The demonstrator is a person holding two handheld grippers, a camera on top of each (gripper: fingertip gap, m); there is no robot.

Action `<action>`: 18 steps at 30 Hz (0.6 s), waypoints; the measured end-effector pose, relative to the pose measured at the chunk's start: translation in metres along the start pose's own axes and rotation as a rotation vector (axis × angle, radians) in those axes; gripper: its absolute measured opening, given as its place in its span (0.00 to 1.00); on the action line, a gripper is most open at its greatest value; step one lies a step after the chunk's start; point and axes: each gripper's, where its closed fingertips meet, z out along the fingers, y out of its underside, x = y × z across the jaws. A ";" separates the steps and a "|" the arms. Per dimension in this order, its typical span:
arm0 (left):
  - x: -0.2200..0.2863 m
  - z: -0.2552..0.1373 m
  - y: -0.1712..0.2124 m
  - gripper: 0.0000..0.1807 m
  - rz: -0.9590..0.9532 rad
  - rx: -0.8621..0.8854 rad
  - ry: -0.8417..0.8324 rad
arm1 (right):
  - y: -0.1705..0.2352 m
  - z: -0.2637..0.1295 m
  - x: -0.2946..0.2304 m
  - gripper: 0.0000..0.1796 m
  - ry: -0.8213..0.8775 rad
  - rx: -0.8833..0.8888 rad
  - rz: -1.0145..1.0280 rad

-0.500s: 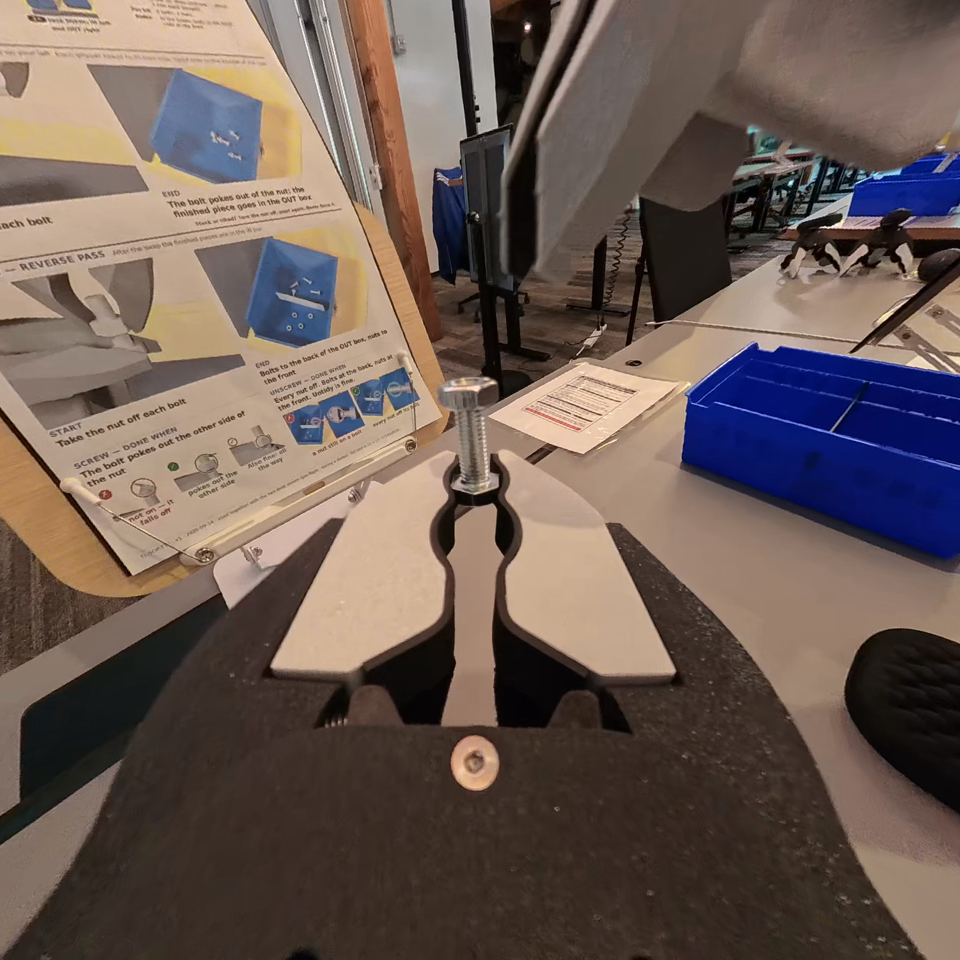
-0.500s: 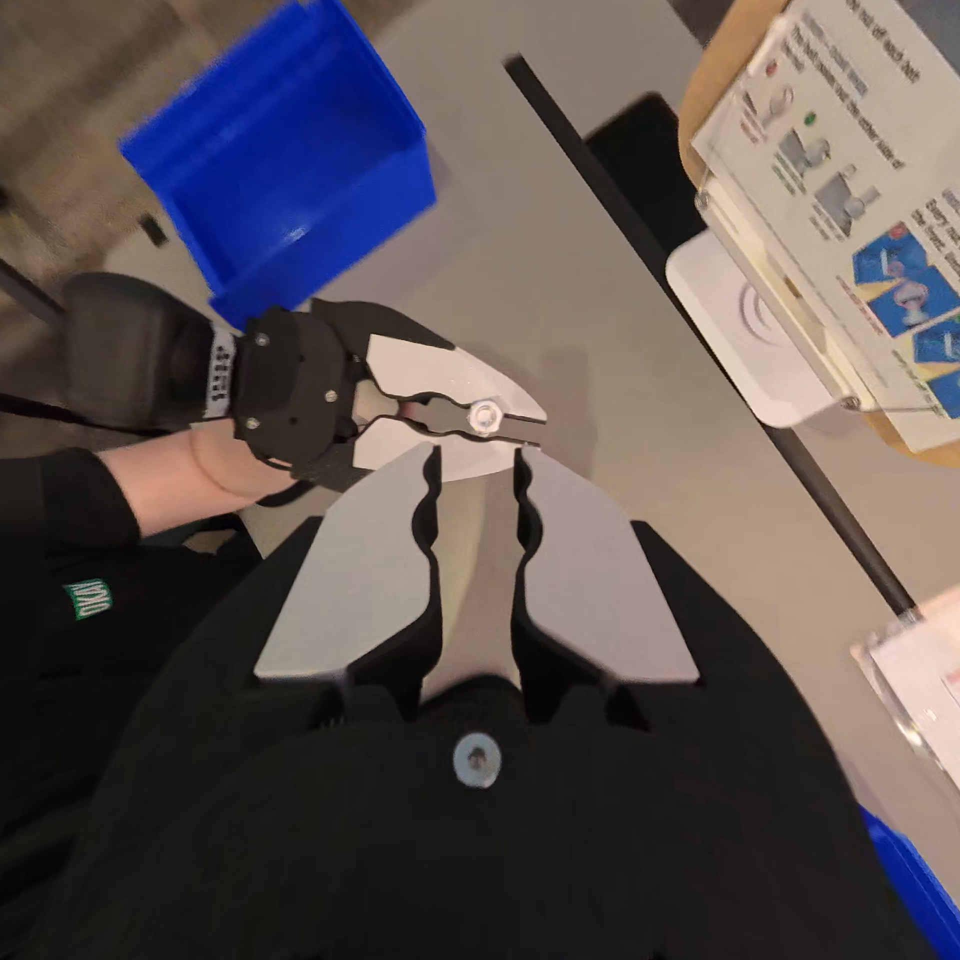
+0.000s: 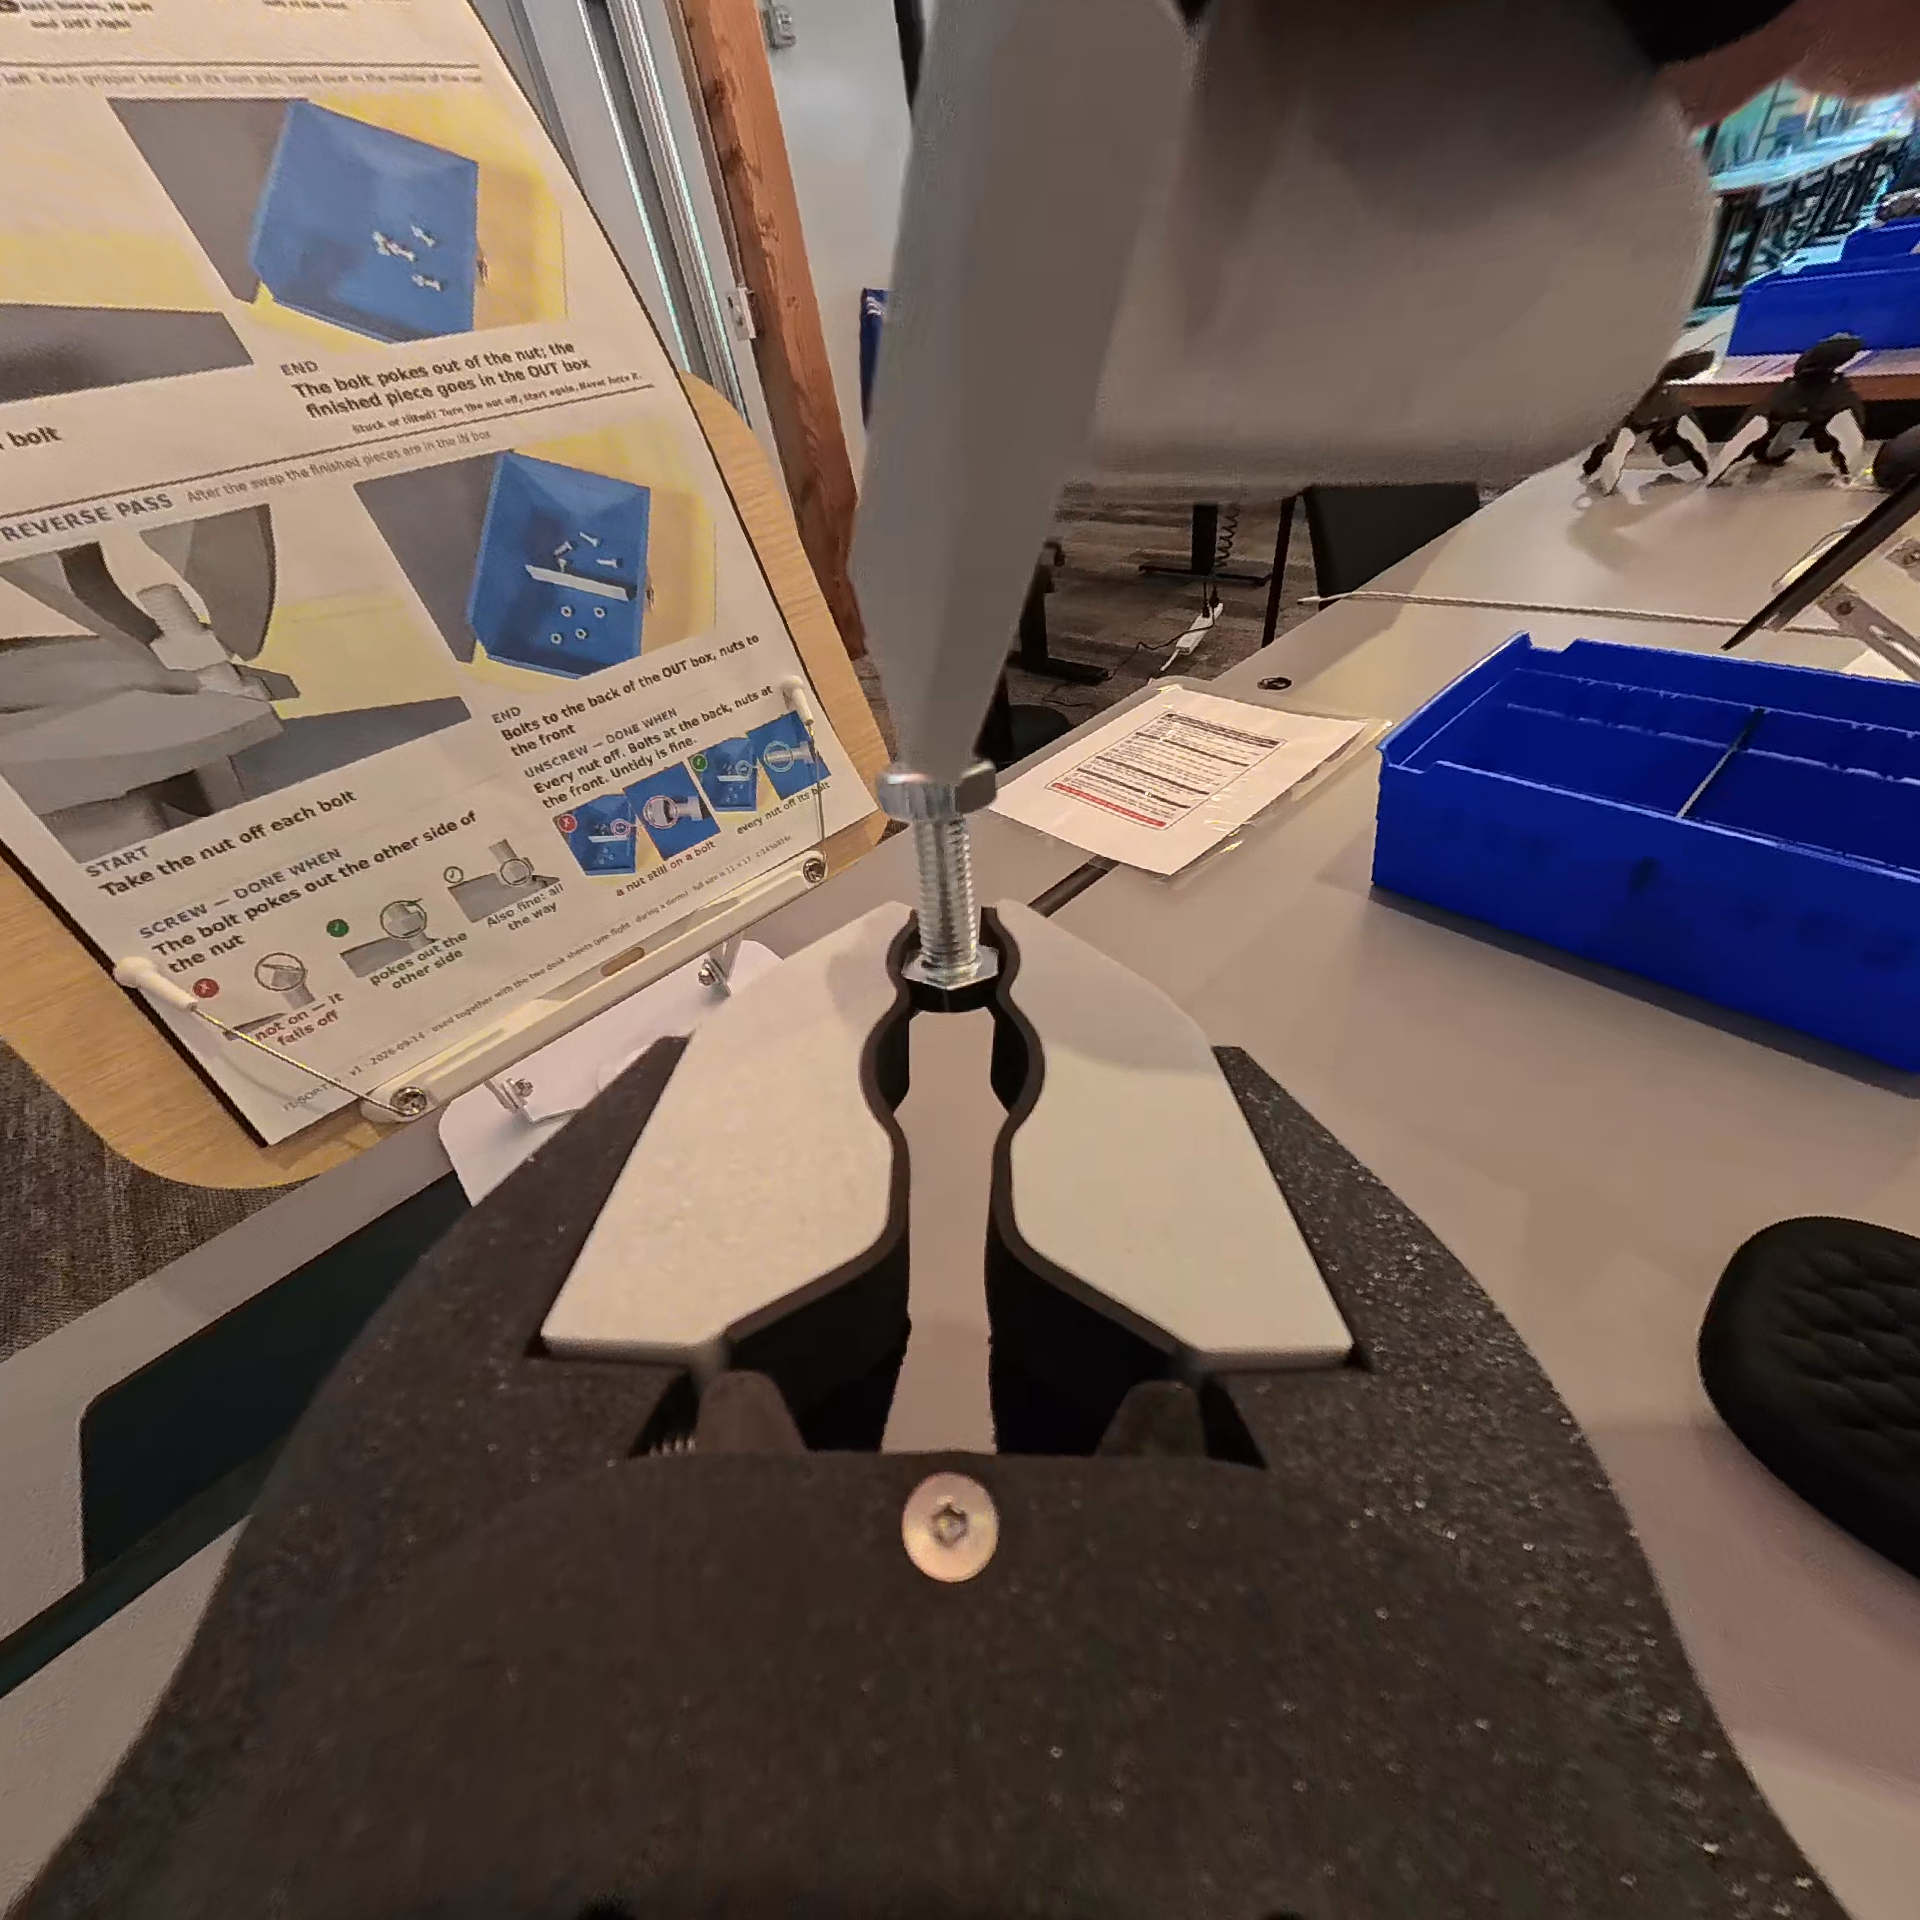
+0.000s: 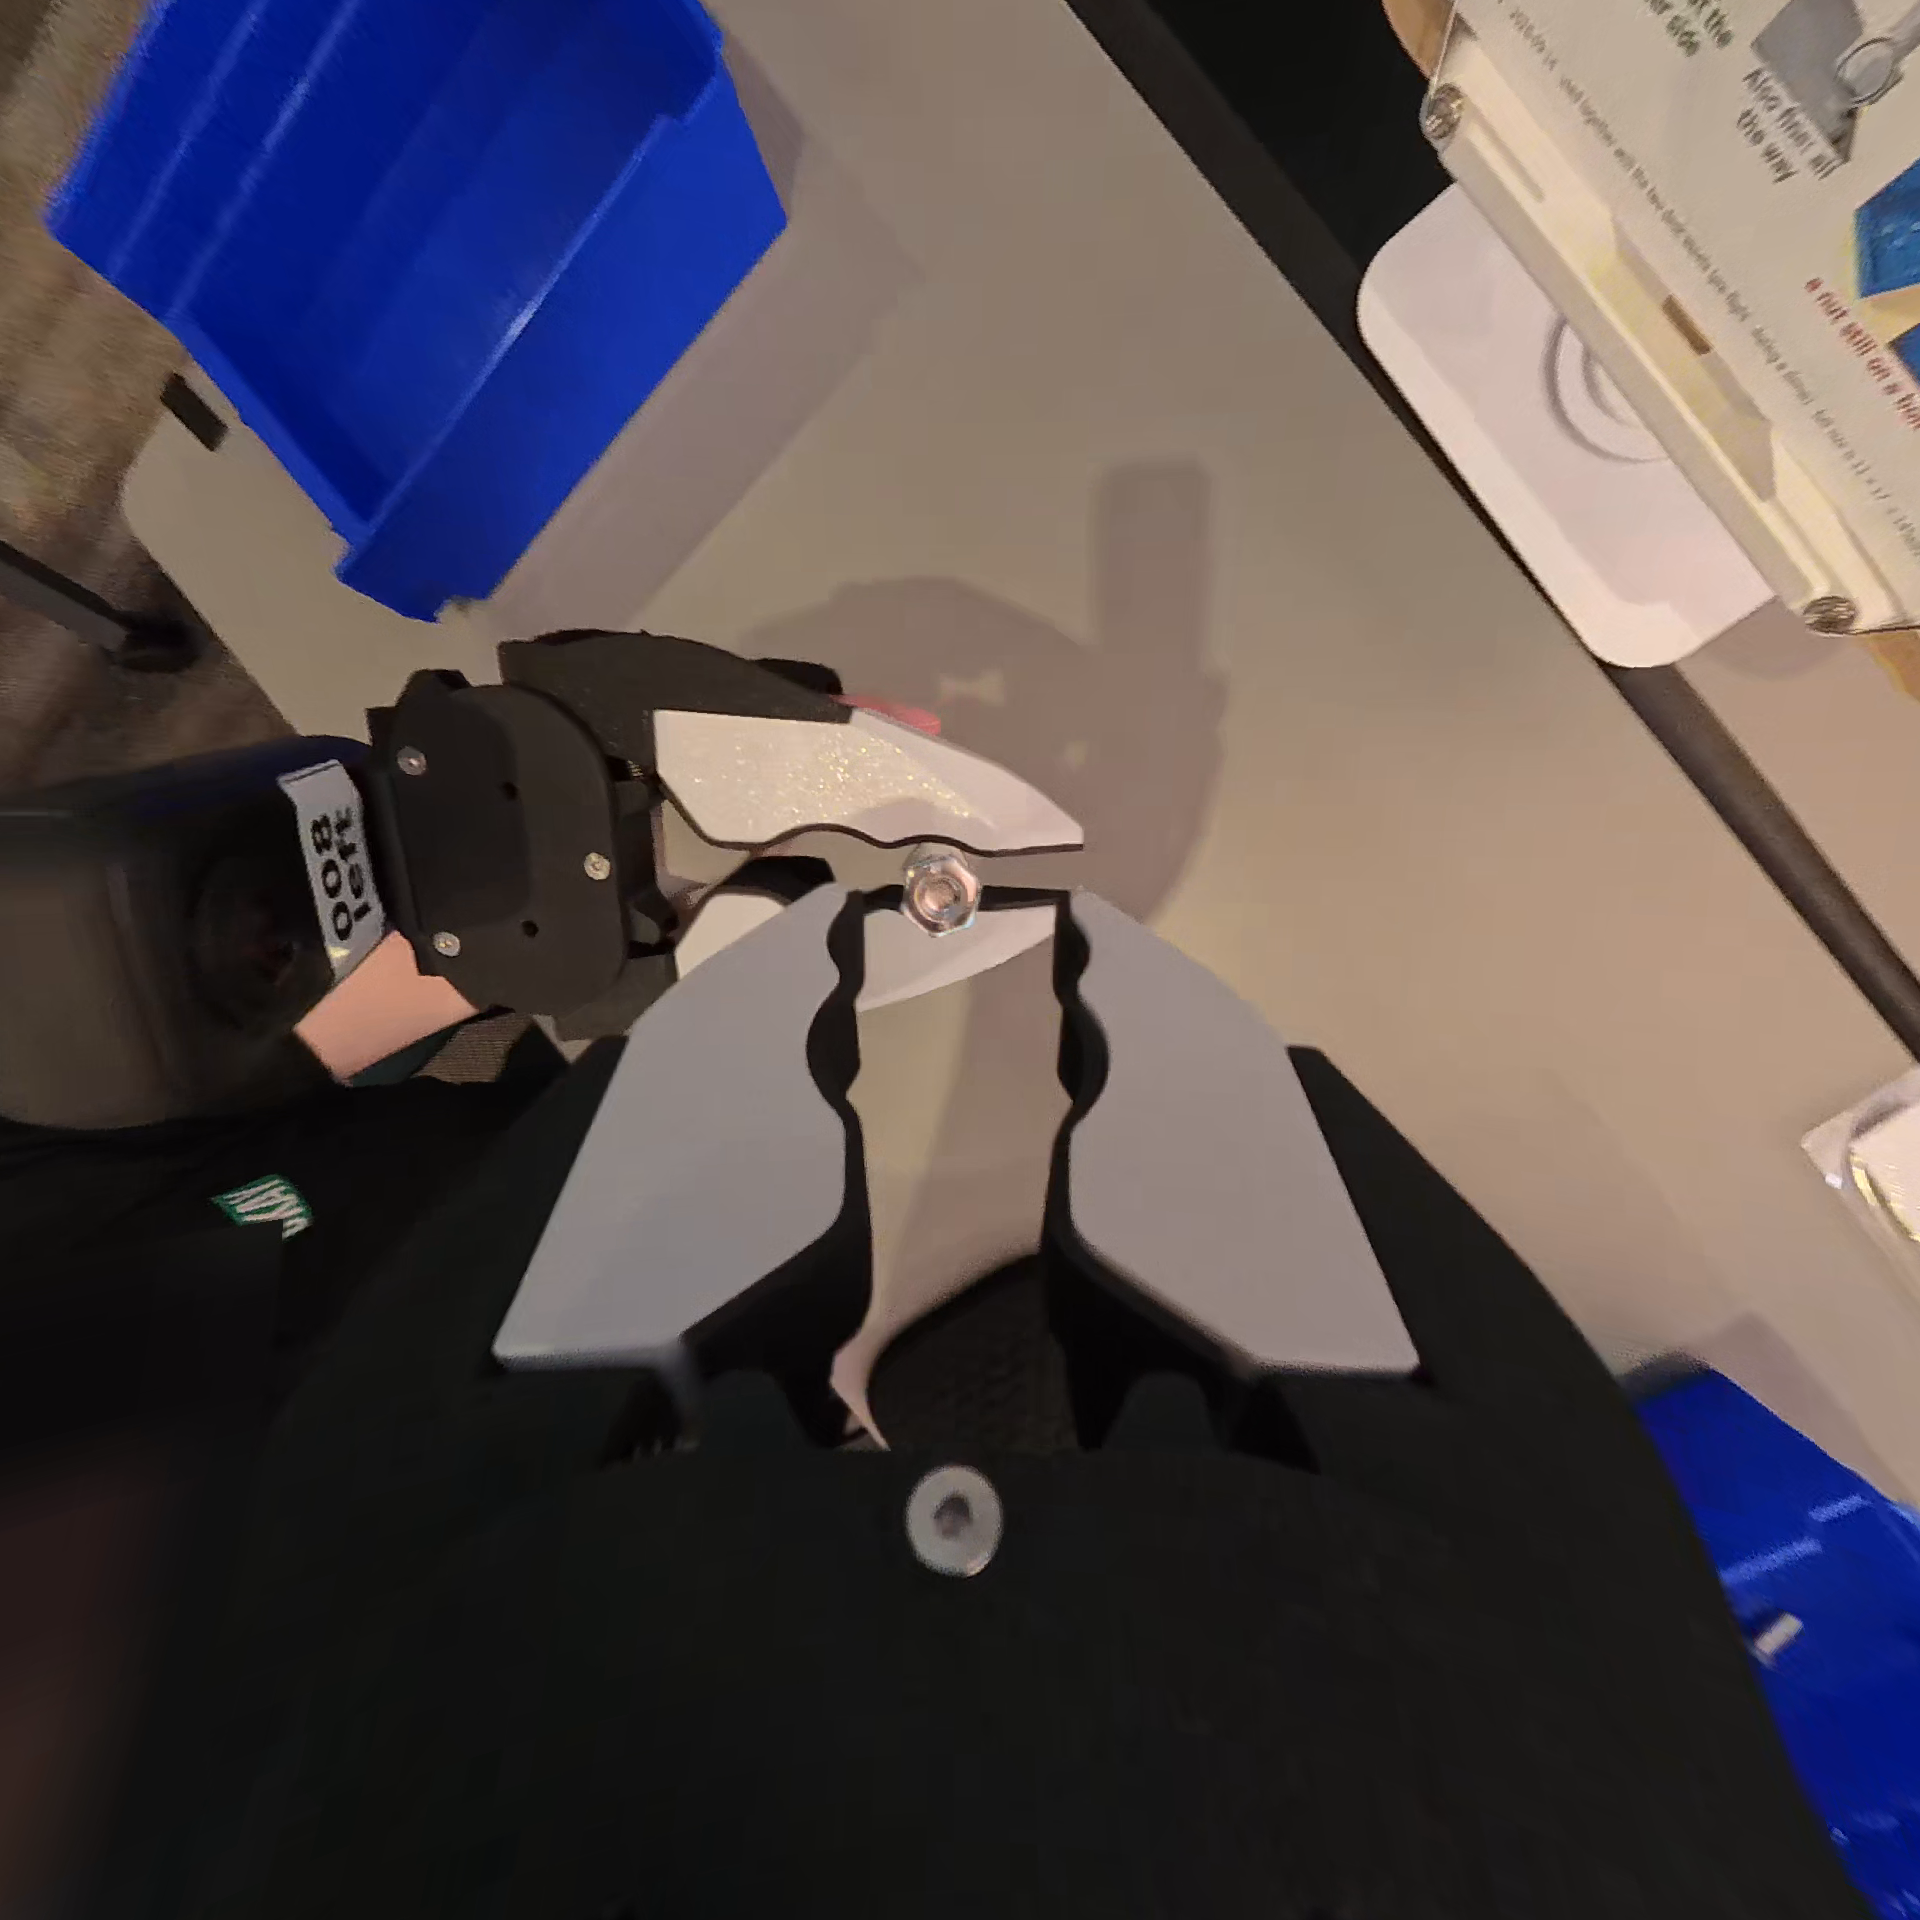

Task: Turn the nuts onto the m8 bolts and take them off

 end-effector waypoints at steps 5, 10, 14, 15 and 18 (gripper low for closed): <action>0.000 0.000 0.000 0.06 0.000 0.000 -0.001 | 0.003 0.006 -0.001 0.20 -0.028 -0.015 0.014; 0.002 0.001 0.001 0.06 0.007 -0.006 0.001 | 0.004 0.011 -0.001 0.16 -0.035 -0.026 0.016; 0.002 0.000 0.001 0.06 0.005 -0.003 0.005 | 0.006 0.013 -0.001 0.11 -0.045 -0.037 0.017; 0.002 0.000 0.001 0.06 0.005 -0.004 0.005 | 0.005 0.013 -0.001 0.10 -0.044 -0.034 0.015; 0.003 0.000 0.001 0.06 0.006 -0.009 0.008 | 0.006 0.013 -0.001 0.09 -0.050 -0.036 0.011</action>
